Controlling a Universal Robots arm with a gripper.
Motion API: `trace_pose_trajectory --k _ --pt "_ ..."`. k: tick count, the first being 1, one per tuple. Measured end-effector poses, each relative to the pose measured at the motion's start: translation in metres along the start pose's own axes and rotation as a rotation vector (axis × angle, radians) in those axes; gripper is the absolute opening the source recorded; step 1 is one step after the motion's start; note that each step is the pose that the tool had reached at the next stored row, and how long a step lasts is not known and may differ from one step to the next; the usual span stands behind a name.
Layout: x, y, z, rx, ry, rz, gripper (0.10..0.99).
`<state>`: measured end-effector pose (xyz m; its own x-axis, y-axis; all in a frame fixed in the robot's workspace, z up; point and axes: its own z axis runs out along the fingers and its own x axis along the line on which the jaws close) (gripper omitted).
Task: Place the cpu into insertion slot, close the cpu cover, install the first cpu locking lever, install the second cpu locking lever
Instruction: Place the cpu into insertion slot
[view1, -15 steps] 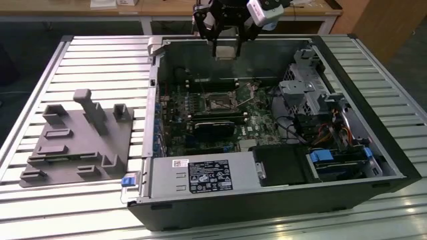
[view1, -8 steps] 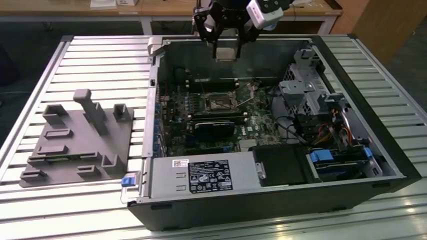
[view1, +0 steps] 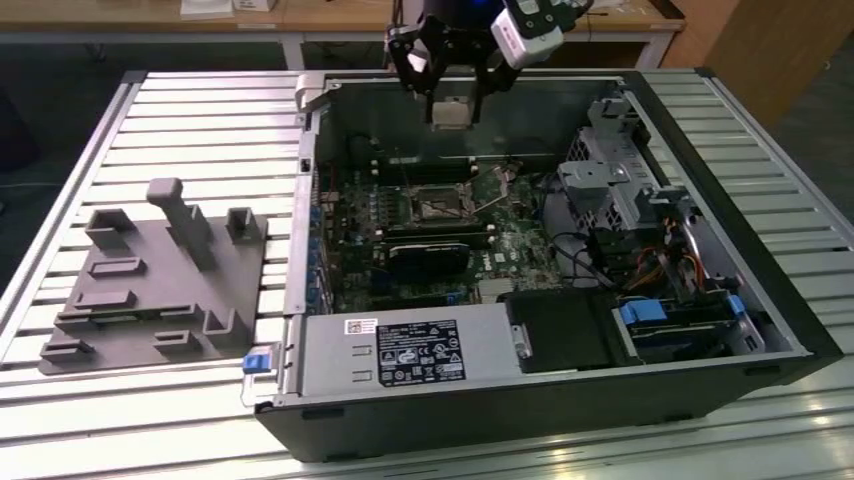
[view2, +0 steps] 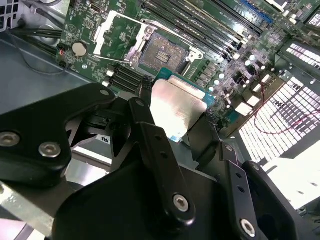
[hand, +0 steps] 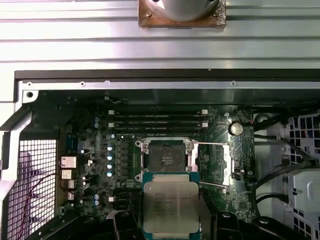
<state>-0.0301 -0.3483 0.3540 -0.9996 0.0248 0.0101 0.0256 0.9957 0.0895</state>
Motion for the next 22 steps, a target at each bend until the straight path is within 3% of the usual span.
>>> trace_pose_trajectory --k 11,22 --pt "0.0004 -0.001 0.011 0.0 -0.0098 -0.001 0.537" --pt "0.0009 -0.0028 0.0305 0.0 -0.0142 -0.001 0.537"
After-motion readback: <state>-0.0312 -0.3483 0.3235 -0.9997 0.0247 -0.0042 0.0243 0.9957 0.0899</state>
